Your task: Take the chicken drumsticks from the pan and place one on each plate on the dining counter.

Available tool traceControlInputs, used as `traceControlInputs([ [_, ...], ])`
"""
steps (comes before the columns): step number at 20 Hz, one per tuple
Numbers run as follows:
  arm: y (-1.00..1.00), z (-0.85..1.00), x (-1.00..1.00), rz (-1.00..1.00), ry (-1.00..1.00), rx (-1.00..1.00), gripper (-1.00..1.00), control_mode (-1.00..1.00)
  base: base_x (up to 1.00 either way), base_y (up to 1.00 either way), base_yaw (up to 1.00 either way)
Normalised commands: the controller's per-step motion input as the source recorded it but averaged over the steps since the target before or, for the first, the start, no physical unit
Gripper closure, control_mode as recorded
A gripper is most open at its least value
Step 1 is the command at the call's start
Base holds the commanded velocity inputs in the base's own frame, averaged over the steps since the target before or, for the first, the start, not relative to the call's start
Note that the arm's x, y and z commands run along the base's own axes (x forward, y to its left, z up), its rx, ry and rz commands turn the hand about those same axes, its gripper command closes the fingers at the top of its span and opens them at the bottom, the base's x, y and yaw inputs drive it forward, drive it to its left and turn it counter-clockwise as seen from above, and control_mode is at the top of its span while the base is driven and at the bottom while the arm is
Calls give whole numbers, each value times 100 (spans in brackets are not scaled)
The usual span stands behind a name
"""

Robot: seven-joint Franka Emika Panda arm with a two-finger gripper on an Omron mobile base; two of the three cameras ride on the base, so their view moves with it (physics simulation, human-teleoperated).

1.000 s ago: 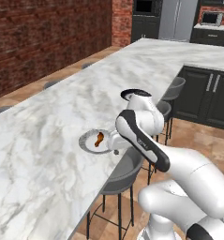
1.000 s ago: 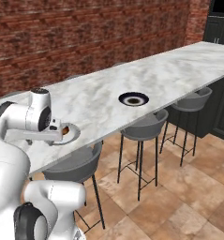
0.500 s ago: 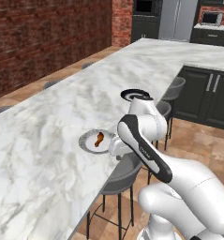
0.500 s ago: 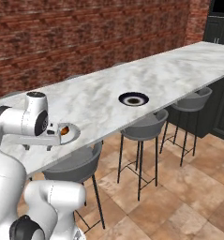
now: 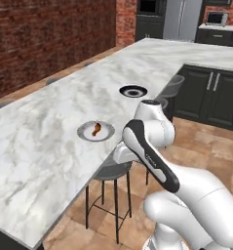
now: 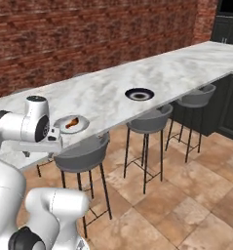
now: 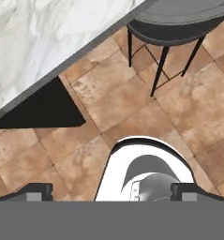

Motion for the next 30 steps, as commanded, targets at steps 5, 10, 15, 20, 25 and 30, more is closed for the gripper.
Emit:
traceControlInputs([
  [5,0,0,0,0,0,0,-100,100,-100,-11,17],
  [10,0,0,0,0,0,0,-100,100,-81,21,66],
  [15,0,0,0,0,0,0,-100,100,-39,57,93],
  [20,0,0,0,0,0,0,-100,100,-19,73,77],
  [25,0,0,0,0,0,0,-100,100,54,81,24],
  [30,0,0,0,0,0,0,-100,100,100,37,0],
])
